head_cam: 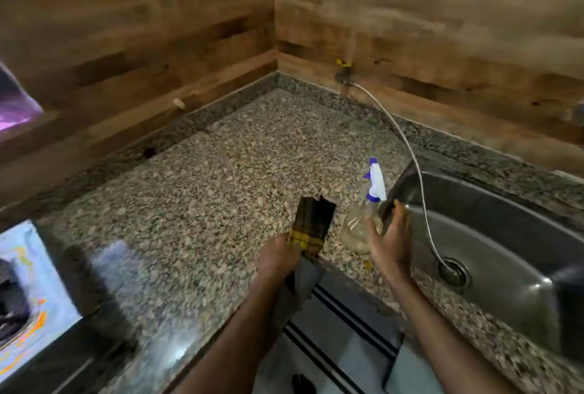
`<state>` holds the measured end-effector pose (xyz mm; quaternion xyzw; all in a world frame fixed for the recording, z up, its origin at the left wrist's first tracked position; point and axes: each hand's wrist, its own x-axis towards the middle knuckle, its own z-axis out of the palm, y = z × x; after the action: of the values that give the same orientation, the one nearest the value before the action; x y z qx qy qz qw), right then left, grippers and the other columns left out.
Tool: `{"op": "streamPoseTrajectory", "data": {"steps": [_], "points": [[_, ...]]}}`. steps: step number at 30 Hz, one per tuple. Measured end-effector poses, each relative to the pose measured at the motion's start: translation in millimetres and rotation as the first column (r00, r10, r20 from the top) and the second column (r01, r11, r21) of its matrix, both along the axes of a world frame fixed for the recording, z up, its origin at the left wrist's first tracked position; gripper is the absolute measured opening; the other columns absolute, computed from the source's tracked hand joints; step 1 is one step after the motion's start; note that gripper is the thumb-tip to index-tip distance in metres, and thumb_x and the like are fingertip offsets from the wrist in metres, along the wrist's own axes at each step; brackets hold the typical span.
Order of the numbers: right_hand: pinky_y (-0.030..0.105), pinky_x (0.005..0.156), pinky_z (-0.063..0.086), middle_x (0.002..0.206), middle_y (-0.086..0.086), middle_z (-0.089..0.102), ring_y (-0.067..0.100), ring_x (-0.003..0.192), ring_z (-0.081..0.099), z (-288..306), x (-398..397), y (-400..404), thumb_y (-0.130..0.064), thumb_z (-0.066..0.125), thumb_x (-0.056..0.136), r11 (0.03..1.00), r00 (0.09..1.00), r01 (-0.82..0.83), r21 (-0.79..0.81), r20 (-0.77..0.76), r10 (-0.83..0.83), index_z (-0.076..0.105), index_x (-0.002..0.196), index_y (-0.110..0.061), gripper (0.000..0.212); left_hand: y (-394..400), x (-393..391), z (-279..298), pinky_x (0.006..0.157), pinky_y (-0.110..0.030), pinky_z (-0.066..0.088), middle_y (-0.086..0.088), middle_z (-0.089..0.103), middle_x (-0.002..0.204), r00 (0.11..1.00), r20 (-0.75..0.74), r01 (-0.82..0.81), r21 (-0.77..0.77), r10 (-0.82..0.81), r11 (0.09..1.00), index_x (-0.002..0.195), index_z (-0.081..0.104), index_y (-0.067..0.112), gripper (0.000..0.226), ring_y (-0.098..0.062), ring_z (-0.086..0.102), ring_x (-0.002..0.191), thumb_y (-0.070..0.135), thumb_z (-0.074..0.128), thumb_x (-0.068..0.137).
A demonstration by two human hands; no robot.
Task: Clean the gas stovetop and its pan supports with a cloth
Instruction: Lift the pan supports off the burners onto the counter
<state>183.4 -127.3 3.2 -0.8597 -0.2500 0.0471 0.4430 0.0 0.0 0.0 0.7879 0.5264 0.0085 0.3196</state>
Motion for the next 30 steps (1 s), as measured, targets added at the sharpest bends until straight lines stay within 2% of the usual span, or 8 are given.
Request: {"op": "streamPoseTrajectory", "data": {"steps": [2, 6, 11, 16, 20, 23, 26, 30], "points": [[0.041, 0.109, 0.039, 0.145, 0.019, 0.048, 0.033, 0.132, 0.046, -4.9, 12.2, 8.7, -0.052, 0.064, 0.084, 0.999, 0.999, -0.034, 0.026, -0.01, 0.034, 0.037, 0.148, -0.006, 0.084, 8.3, 19.4, -13.4, 0.084, -0.037, 0.049, -0.014, 0.06, 0.116, 0.999, -0.011, -0.045, -0.036, 0.044, 0.998, 0.113, 0.059, 0.01, 0.04, -0.032, 0.058, 0.105, 0.042, 0.048, 0.091], [0.026, 0.091, 0.037, 0.129, 0.017, 0.059, 0.031, 0.119, 0.054, -15.2, 22.8, 21.3, -0.03, 0.073, 0.089, 0.993, 0.993, -0.109, -0.039, -0.046, 0.107, 0.049, 0.138, -0.003, 0.06, 17.1, 43.6, -30.7, 0.092, -0.041, 0.048, -0.013, 0.051, 0.124, 0.995, -0.073, -0.078, -0.066, 0.073, 0.995, 0.124, 0.048, 0.01, 0.047, -0.032, 0.052, 0.113, 0.045, 0.05, 0.093], [0.028, 0.088, 0.042, 0.121, 0.007, 0.063, 0.024, 0.112, 0.058, -26.7, 27.9, 26.5, -0.033, 0.065, 0.095, 0.985, 0.985, -0.161, -0.066, -0.08, 0.155, 0.054, 0.132, -0.009, 0.046, 31.5, 64.4, -44.5, 0.096, -0.043, 0.044, -0.01, 0.051, 0.128, 0.988, -0.14, -0.066, 0.027, 0.069, 0.997, 0.131, 0.042, 0.009, 0.064, -0.03, 0.049, 0.118, 0.056, 0.056, 0.089], [0.028, 0.085, 0.042, 0.115, 0.001, 0.062, 0.016, 0.106, 0.055, -22.9, 30.6, 31.9, -0.036, 0.062, 0.095, 0.978, 0.979, -0.194, -0.073, -0.079, 0.188, 0.055, 0.133, -0.009, 0.047, 49.6, 71.4, -53.6, 0.087, -0.04, 0.053, 0.0, 0.064, 0.103, 0.983, -0.175, -0.053, -0.017, 0.05, 0.998, 0.109, 0.053, 0.019, 0.032, -0.02, 0.061, 0.097, 0.042, 0.061, 0.088], [0.029, 0.071, 0.045, 0.099, 0.005, 0.067, 0.023, 0.092, 0.063, -23.6, 32.3, 43.7, -0.061, 0.052, 0.091, 0.961, 0.97, -0.239, -0.136, -0.087, 0.228, 0.058, 0.12, -0.008, 0.061, 53.7, 71.0, -52.3, 0.077, -0.036, 0.058, 0.0, 0.066, 0.096, 0.99, 0.032, -0.129, -0.203, 0.139, 0.971, 0.1, 0.058, 0.022, 0.017, -0.016, 0.065, 0.086, 0.03, 0.064, 0.086], [0.032, 0.068, 0.048, 0.092, 0.002, 0.065, 0.02, 0.083, 0.061, -15.3, 25.0, 59.1, -0.063, 0.049, 0.089, 0.947, 0.953, -0.304, -0.101, -0.024, 0.303, 0.058, 0.117, -0.007, 0.064, 62.3, 59.0, -29.7, 0.079, -0.041, 0.059, -0.007, 0.066, 0.097, 0.916, 0.257, -0.18, -0.423, 0.308, 0.888, 0.097, 0.056, 0.022, 0.01, -0.023, 0.067, 0.087, 0.021, 0.061, 0.089], [0.034, 0.071, 0.045, 0.095, 0.001, 0.063, 0.021, 0.084, 0.059, 1.7, 4.8, 87.7, -0.043, 0.062, 0.094, 0.925, 0.927, -0.375, -0.058, -0.021, 0.374, 0.057, 0.122, -0.009, 0.044, 83.4, 22.1, -4.4, 0.079, -0.048, 0.058, -0.018, 0.063, 0.106, 0.779, 0.399, -0.271, -0.481, 0.483, 0.834, 0.106, 0.055, 0.01, 0.014, -0.034, 0.066, 0.096, 0.014, 0.058, 0.092], [0.037, 0.075, 0.05, 0.097, 0.001, 0.066, 0.021, 0.085, 0.06, 16.0, -30.4, 137.8, -0.039, 0.065, 0.094, 0.871, 0.871, -0.491, 0.005, -0.031, 0.49, 0.055, 0.126, -0.016, 0.04, 107.9, -36.5, 23.1, 0.064, -0.035, 0.061, -0.018, 0.06, 0.098, 0.563, 0.494, -0.427, -0.512, 0.663, 0.745, 0.106, 0.05, 0.004, 0.013, -0.018, 0.067, 0.075, 0.005, 0.055, 0.095]]}}
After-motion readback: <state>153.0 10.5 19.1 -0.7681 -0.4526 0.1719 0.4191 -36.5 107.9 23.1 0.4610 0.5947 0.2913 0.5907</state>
